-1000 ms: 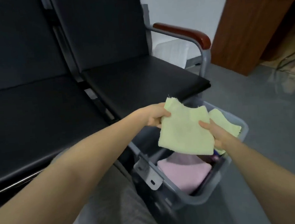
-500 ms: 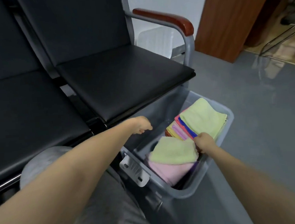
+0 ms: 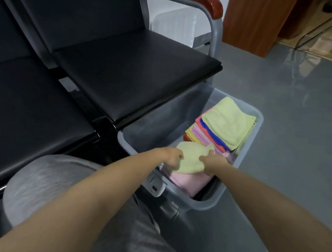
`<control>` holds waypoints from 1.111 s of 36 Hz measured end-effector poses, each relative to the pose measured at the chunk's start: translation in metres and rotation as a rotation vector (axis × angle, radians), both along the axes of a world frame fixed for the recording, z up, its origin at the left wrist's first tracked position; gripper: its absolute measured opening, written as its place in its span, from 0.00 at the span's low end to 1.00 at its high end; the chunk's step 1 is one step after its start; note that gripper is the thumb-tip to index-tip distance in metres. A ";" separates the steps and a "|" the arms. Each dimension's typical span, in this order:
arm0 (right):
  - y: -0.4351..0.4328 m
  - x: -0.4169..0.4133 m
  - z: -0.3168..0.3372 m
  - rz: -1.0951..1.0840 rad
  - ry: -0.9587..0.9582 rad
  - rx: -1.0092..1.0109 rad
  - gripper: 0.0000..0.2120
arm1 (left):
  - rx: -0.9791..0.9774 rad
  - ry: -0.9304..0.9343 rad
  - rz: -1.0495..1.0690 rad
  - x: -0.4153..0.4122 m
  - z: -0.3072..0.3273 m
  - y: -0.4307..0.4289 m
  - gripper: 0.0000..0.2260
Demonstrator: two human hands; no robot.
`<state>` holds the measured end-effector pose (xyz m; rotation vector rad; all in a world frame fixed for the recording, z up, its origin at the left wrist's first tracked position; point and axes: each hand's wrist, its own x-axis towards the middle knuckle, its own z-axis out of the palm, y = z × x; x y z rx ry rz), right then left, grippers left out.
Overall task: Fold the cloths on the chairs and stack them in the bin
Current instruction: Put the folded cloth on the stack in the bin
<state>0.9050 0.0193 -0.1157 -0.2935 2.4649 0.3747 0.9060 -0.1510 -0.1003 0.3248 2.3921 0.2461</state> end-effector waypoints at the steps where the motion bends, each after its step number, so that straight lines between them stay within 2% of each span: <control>1: -0.002 -0.001 0.003 0.024 0.043 0.001 0.23 | -0.031 0.038 -0.045 0.002 -0.002 0.005 0.25; 4: -0.007 -0.003 0.011 0.147 0.195 -0.028 0.16 | -0.068 0.163 -0.126 0.006 -0.016 0.015 0.24; 7: -0.011 -0.006 0.030 0.313 0.288 -0.094 0.17 | -0.081 0.257 -0.082 0.006 -0.020 0.019 0.22; 11: -0.016 -0.011 0.037 0.265 0.049 -0.087 0.17 | -0.146 0.356 -0.085 -0.001 -0.010 0.023 0.11; 14: -0.023 -0.013 0.033 0.062 -0.223 -0.071 0.17 | -0.154 0.238 -0.141 0.000 -0.009 0.019 0.12; 17: -0.029 -0.006 0.030 -0.087 -0.437 0.005 0.24 | -0.121 0.018 -0.233 0.007 -0.021 0.011 0.24; 18: -0.029 -0.005 0.025 -0.137 -0.476 0.011 0.27 | -0.121 -0.028 -0.246 0.009 -0.024 0.010 0.25; 19: -0.028 -0.005 0.021 -0.191 -0.508 -0.004 0.28 | -0.113 -0.053 -0.236 0.010 -0.026 0.009 0.24; 21: -0.026 -0.007 0.013 -0.221 -0.517 -0.015 0.23 | -0.071 -0.066 -0.181 0.008 -0.028 0.011 0.20; 24: -0.025 -0.010 0.012 -0.182 -0.548 0.034 0.18 | -0.043 0.019 -0.068 0.003 -0.029 0.015 0.17; 27: -0.025 -0.010 0.013 -0.206 -0.590 0.036 0.20 | -0.048 0.085 0.130 -0.007 -0.040 0.015 0.24; 29: -0.024 -0.009 0.013 -0.251 -0.595 0.011 0.24 | -0.045 -0.049 0.191 -0.009 -0.048 0.010 0.32; 32: -0.021 -0.009 0.010 -0.337 -0.616 -0.037 0.25 | -0.084 -0.260 0.113 -0.006 -0.057 0.002 0.38; 34: -0.019 -0.011 0.007 -0.360 -0.598 -0.067 0.23 | -0.105 -0.251 0.082 -0.002 -0.059 0.001 0.37; 36: -0.020 -0.013 0.004 -0.345 -0.488 -0.137 0.22 | -0.076 -0.203 0.132 -0.003 -0.049 0.002 0.29; 38: -0.023 -0.013 0.004 -0.288 -0.252 -0.244 0.19 | -0.122 -0.070 0.196 -0.007 -0.035 -0.007 0.22; 40: -0.026 -0.013 0.005 -0.184 0.023 -0.336 0.16 | -0.237 0.130 0.258 -0.013 -0.020 -0.022 0.22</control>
